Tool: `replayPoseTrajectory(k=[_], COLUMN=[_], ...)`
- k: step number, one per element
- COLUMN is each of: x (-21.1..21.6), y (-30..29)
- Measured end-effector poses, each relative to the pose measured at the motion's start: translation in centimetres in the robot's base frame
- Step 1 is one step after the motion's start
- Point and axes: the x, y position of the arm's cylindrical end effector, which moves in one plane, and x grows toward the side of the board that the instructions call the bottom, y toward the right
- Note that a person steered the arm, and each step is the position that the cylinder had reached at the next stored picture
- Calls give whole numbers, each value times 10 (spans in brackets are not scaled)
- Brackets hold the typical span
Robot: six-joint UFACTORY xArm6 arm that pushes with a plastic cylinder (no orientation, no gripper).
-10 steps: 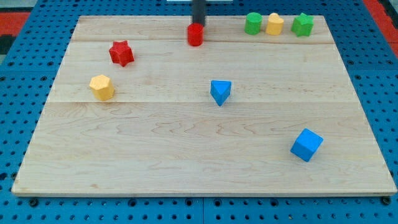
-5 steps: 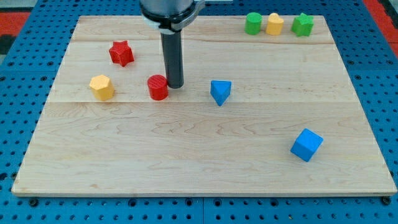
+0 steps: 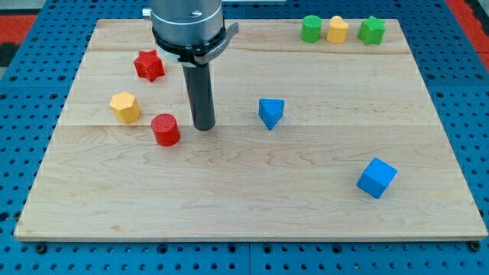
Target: Push the red circle vertically to yellow hexagon
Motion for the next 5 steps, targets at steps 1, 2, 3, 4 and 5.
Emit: replayPoseTrajectory(k=[1, 2, 3, 4, 5], x=[5, -5, 17, 60, 95], y=[-38, -39, -56, -52, -52])
